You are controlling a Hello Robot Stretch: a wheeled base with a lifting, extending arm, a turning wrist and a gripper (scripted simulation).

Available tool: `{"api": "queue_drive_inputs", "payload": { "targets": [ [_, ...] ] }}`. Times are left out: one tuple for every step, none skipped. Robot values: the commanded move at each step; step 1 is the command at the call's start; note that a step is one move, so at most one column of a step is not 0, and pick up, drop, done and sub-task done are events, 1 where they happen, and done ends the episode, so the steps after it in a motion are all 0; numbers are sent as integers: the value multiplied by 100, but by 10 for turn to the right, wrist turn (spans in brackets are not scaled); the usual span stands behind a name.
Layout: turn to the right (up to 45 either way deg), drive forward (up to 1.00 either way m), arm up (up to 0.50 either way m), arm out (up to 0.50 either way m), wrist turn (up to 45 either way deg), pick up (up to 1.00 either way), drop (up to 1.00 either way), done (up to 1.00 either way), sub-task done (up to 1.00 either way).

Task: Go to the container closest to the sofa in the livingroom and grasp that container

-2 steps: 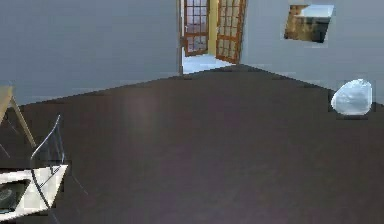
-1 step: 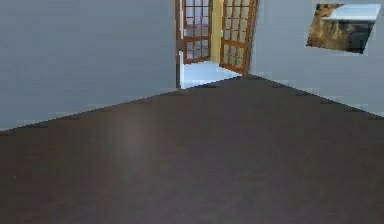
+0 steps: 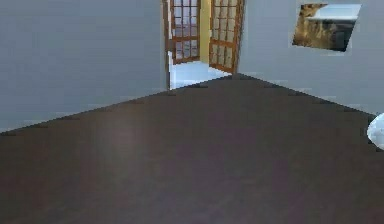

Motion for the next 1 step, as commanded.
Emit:
{"api": "queue_drive_inputs", "payload": {
  "targets": [
    [0, 100, 0, 0, 0, 0, 0, 0, 0]
  ]
}}
